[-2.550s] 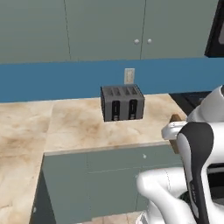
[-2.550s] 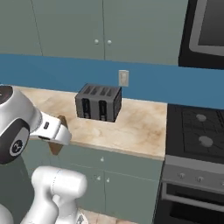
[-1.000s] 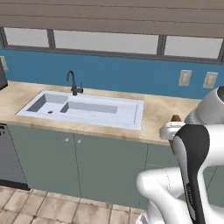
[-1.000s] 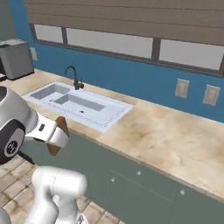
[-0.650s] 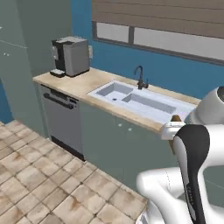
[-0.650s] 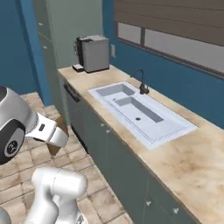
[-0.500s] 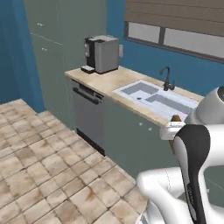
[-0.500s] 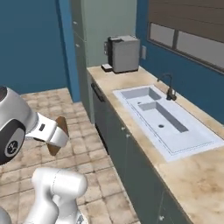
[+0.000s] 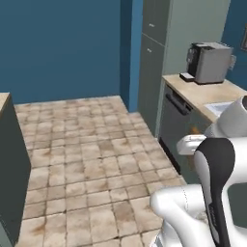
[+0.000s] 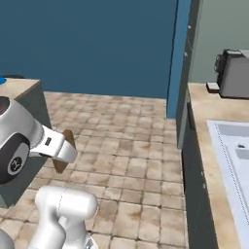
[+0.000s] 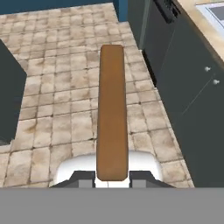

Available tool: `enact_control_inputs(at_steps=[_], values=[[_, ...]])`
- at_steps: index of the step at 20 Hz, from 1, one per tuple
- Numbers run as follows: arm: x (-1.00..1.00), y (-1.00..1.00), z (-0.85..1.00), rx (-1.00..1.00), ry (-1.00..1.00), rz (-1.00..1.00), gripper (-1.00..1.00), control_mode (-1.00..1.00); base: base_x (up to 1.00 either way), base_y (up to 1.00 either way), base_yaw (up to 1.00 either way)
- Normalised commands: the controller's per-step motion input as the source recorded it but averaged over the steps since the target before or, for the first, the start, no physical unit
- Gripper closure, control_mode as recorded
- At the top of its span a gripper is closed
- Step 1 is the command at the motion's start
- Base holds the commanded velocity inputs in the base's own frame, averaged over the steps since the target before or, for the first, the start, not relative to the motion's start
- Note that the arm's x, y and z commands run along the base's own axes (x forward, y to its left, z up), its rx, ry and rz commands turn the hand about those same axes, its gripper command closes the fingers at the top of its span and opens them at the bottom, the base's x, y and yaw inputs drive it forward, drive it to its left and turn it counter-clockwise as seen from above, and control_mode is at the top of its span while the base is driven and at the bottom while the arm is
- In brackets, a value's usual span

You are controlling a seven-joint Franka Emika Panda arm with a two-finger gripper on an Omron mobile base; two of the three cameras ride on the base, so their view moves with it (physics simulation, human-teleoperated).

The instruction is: Start the toaster. Once the lever pops up, take the bread to the plate on the dining counter.

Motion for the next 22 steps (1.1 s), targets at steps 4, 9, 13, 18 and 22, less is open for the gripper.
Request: enact_control_inputs(at_steps=[4, 9, 13, 18, 22], values=[[0.00, 0.00, 0.00, 0.00, 0.00, 0.00, 1.00, 1.00, 0.53, 0.00, 0.55], [0.00, 0.00, 0.00, 0.00, 0.00, 0.00, 1.00, 1.00, 0.83, 0.00, 0.24], [0.00, 0.00, 0.00, 0.00, 0.00, 0.00, 1.00, 1.00, 1.00, 0.00, 0.04], [0.00, 0.00, 0.00, 0.00, 0.00, 0.00, 1.00, 1.00, 1.00, 0.00, 0.08], [0.00, 0.00, 0.00, 0.00, 0.00, 0.00, 1.00, 1.00, 1.00, 0.00, 0.12]])
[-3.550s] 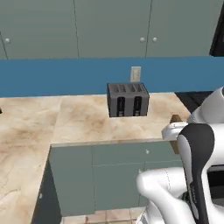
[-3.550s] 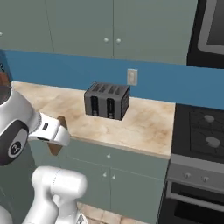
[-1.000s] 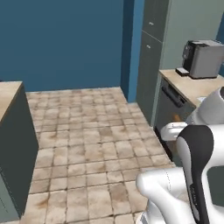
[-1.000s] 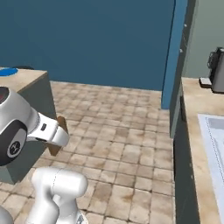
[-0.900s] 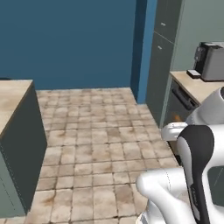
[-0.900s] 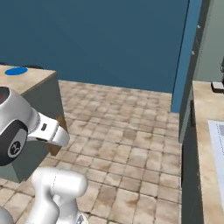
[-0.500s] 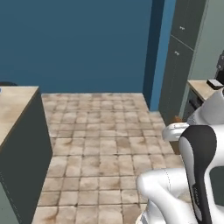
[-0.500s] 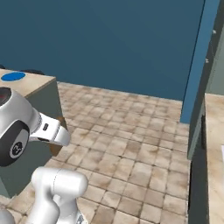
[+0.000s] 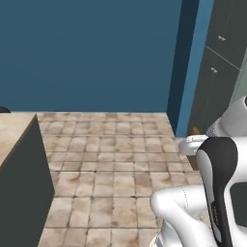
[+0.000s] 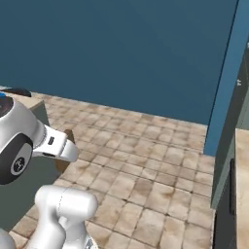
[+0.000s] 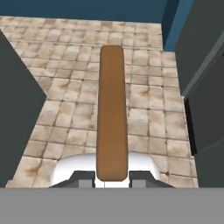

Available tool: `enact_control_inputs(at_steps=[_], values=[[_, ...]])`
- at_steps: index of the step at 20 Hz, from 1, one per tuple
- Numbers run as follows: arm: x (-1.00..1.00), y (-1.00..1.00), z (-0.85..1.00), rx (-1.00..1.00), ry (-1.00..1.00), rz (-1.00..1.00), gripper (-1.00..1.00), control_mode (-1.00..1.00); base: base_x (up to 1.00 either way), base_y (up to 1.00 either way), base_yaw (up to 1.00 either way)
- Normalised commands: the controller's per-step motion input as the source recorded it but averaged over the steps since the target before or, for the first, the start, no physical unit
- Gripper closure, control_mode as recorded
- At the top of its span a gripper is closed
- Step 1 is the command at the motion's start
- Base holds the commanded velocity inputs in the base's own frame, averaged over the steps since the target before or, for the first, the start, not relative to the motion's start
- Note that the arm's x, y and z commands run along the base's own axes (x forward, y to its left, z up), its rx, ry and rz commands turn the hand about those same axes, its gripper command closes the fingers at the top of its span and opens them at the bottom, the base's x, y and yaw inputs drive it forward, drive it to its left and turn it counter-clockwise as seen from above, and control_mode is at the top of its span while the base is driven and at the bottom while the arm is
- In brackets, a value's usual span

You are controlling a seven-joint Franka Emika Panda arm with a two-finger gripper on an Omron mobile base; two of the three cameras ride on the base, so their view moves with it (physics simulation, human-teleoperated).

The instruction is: Start the toaster. Once the lever pops up, take the bread to the plate on the dining counter.

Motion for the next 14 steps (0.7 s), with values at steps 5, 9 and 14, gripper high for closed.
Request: enact_control_inputs(at_steps=[5, 9, 14], values=[[0.00, 0.00, 0.00, 0.00, 0.00, 0.00, 1.00, 1.00, 1.00, 0.00, 0.15], [0.00, 0.00, 0.00, 0.00, 0.00, 0.00, 1.00, 1.00, 1.00, 0.00, 0.21], [0.00, 0.00, 0.00, 0.00, 0.00, 0.00, 1.00, 1.00, 1.00, 0.00, 0.23]])
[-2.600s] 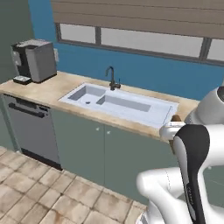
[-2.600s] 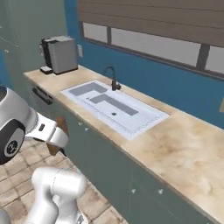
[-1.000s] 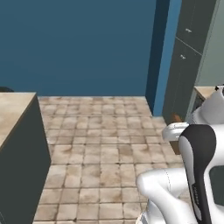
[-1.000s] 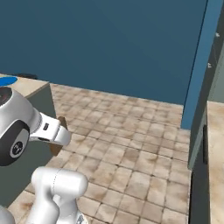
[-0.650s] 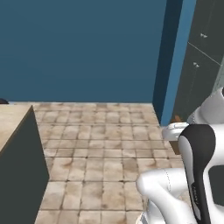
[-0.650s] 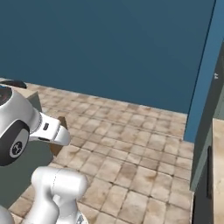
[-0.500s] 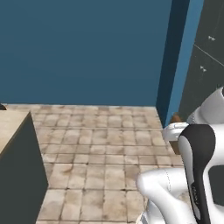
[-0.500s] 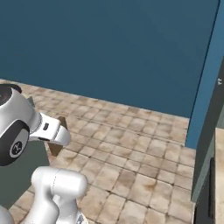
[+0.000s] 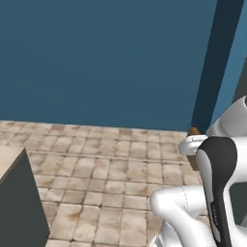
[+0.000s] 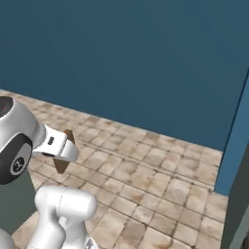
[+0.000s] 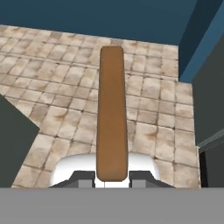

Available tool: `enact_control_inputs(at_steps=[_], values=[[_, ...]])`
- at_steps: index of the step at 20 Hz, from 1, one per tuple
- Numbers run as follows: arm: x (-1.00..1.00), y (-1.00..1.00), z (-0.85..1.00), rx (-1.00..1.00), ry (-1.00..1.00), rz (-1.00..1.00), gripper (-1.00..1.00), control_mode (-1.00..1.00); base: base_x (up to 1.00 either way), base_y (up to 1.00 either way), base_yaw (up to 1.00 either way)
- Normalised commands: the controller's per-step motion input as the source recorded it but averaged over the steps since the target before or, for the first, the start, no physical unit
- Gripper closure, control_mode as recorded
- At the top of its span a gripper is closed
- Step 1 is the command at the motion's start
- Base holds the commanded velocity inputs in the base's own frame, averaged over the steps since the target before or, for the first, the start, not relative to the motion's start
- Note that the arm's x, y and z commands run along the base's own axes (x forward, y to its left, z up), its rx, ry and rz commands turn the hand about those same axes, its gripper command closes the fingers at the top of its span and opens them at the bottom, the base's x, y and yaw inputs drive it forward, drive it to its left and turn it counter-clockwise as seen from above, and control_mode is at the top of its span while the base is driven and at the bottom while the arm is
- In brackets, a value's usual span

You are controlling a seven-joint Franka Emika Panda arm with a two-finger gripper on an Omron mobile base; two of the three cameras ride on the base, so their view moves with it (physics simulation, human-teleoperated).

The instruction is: Start the toaster. Once the lever pops up, take the bread to the plate on the dining counter.

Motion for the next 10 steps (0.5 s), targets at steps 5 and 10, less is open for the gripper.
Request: enact_control_inputs(at_steps=[5, 10], values=[[0.00, 0.00, 0.00, 0.00, 0.00, 0.00, 1.00, 1.00, 1.00, 0.00, 0.27], [0.00, 0.00, 0.00, 0.00, 0.00, 0.00, 1.00, 1.00, 1.00, 0.00, 0.30]])
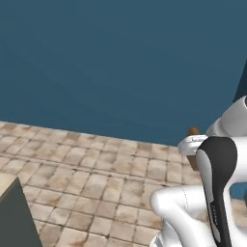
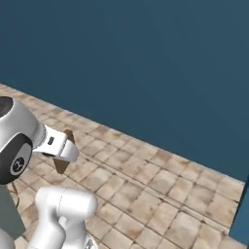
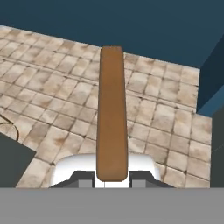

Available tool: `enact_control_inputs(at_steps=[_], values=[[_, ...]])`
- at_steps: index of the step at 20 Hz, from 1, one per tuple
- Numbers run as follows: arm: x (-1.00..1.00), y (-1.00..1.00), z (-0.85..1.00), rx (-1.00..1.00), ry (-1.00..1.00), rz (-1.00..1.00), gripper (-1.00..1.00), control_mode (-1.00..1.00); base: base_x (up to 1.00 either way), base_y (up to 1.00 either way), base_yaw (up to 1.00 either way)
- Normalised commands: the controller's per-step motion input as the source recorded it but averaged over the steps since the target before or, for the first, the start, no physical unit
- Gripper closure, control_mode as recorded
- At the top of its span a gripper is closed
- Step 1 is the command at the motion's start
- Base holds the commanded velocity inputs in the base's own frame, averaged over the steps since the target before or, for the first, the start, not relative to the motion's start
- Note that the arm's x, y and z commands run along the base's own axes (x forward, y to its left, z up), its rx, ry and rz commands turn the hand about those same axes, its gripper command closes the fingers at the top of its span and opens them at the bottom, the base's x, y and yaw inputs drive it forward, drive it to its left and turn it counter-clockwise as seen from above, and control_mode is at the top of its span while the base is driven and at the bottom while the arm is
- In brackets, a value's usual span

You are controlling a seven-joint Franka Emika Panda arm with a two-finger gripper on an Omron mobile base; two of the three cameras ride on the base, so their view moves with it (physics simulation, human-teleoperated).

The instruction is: Start the toaster. Once the lever pops up, take the bread to the plate on the dining counter.

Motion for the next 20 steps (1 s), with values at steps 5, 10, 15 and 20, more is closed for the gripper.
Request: enact_control_inputs(at_steps=[5, 10, 15, 20], values=[[0.00, 0.00, 0.00, 0.00, 0.00, 0.00, 1.00, 1.00, 1.00, -0.01, 0.37], [0.00, 0.00, 0.00, 0.00, 0.00, 0.00, 1.00, 1.00, 1.00, 0.00, 0.50], [0.00, 0.00, 0.00, 0.00, 0.00, 0.00, 1.00, 1.00, 1.00, -0.05, 0.61], [0.00, 0.00, 0.00, 0.00, 0.00, 0.00, 1.00, 1.00, 1.00, -0.12, 0.71]])
